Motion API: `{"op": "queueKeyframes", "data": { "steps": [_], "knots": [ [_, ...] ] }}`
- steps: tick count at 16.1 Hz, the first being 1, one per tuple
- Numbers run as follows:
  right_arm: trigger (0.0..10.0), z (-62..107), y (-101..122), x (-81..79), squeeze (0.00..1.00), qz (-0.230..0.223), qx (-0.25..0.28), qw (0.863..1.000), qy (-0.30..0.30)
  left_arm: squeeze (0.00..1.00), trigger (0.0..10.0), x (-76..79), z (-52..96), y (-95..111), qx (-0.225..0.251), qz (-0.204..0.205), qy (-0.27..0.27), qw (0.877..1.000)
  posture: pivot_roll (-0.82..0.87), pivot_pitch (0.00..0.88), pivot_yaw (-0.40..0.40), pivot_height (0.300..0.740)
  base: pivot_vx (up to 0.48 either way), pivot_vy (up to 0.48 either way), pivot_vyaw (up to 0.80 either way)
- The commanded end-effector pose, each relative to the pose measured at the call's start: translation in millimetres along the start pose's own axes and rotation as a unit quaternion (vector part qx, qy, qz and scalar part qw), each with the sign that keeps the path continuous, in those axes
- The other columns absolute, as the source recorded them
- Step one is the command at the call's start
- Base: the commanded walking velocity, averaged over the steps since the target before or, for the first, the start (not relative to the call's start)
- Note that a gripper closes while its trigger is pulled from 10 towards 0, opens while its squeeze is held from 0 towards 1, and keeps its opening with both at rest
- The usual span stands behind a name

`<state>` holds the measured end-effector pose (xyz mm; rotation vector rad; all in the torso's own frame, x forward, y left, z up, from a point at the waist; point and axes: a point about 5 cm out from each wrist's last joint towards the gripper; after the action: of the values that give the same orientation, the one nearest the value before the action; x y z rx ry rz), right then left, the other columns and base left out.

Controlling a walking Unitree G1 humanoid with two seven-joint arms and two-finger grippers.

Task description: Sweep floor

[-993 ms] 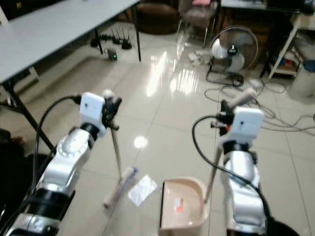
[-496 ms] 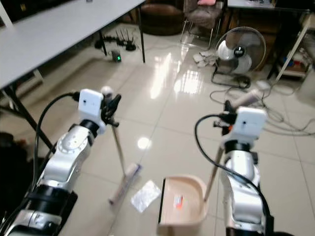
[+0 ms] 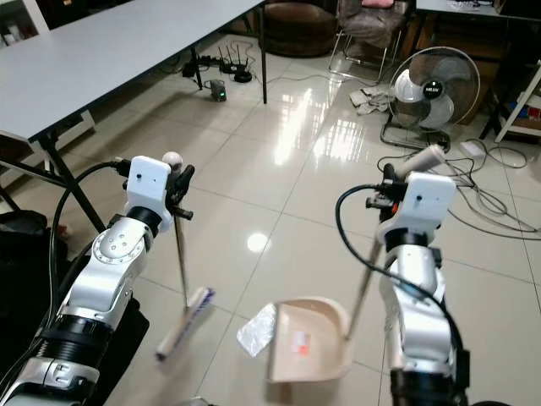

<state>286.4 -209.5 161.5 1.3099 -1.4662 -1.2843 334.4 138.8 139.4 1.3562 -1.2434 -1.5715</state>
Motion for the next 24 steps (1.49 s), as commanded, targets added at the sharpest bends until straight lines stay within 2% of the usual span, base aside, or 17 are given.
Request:
{"op": "queueKeyframes", "data": {
  "steps": [1,6,8,9,10,11,14,17,18,19,20,21,24],
  "knots": [
    [10.0,-5.7,10.3,-2.4,0.00,-0.009,0.030,0.999,0.006,0.00,10.0,-4.3,-4.8,13.2,0.022,-0.013,0.008,1.000,-0.09,0.075,0.057,0.740,0.000,0.000,0.00],
    [10.0,-21.7,3.4,-0.1,0.00,-0.001,0.023,1.000,-0.015,0.00,10.0,0.8,-4.6,10.9,0.023,-0.007,-0.001,1.000,-0.06,0.172,0.010,0.740,0.000,0.000,0.00],
    [10.0,-27.3,-2.4,4.8,0.00,0.011,0.017,1.000,-0.020,0.00,10.0,-2.9,-7.5,10.5,0.034,0.000,0.019,0.999,-0.03,0.252,0.003,0.740,0.000,0.000,0.00],
    [10.0,-27.9,-3.5,6.0,0.00,0.011,0.017,1.000,-0.021,0.00,10.0,-4.2,-8.3,10.3,0.033,-0.003,0.025,0.999,-0.03,0.252,0.003,0.740,0.000,0.000,0.00],
    [10.0,-30.7,-1.8,8.2,0.00,0.021,0.030,0.999,-0.020,0.00,10.0,-7.3,-10.2,10.7,0.034,0.007,0.032,0.999,-0.02,0.301,0.028,0.740,0.000,0.000,0.00],
    [10.0,-31.3,0.2,8.6,0.00,0.024,0.035,0.999,-0.020,0.00,10.0,-6.9,-10.1,10.9,0.036,0.006,0.029,0.999,-0.02,0.311,0.035,0.740,0.000,0.000,0.00],
    [10.0,-35.2,3.6,16.6,0.00,0.039,0.059,0.997,-0.029,0.00,10.0,1.4,-12.6,14.8,0.052,0.025,0.020,0.998,0.01,0.345,0.075,0.740,0.000,0.000,0.00],
    [10.0,-28.9,4.8,24.9,0.00,0.054,0.098,0.992,-0.064,0.00,10.0,11.3,-20.3,20.2,0.078,0.053,0.020,0.995,0.02,0.365,0.111,0.740,0.000,0.000,0.00],
    [10.0,-23.9,7.5,19.0,0.00,0.055,0.131,0.987,-0.072,0.00,10.0,11.9,-27.6,27.5,0.099,0.062,0.019,0.993,0.02,0.382,0.111,0.740,0.000,0.000,0.00],
    [10.0,-23.1,7.8,16.3,0.00,0.052,0.137,0.987,-0.070,0.00,10.0,11.4,-28.9,29.3,0.104,0.064,0.020,0.992,0.02,0.384,0.111,0.740,0.000,0.000,0.00],
    [10.0,-21.1,3.9,4.5,0.00,0.053,0.142,0.987,-0.055,0.00,10.0,10.6,-34.0,35.0,0.118,0.068,0.022,0.990,0.02,0.392,0.111,0.740,0.000,0.000,0.00],
    [10.0,-19.3,-1.9,-7.9,0.00,0.068,0.144,0.986,-0.045,0.00,10.0,10.8,-39.2,41.3,0.135,0.052,0.027,0.989,0.02,0.399,0.117,0.740,0.000,0.000,0.00],
    [10.0,-18.7,-8.9,-21.1,0.00,0.080,0.150,0.984,-0.046,0.00,10.0,16.4,-48.7,55.0,0.159,0.050,0.014,0.986,0.03,0.414,0.135,0.740,0.000,0.000,0.00]
  ]
}}
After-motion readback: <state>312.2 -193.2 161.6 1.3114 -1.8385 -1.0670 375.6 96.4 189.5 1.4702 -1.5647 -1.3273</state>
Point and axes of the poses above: a point about 5 cm out from each wrist's last joint towards the gripper, its own z axis pointing back from the gripper into the wrist, its own y axis along the axis of the wrist's last joint, x = y × z, and after that the axes turned 5 degrees about -z, right-handed
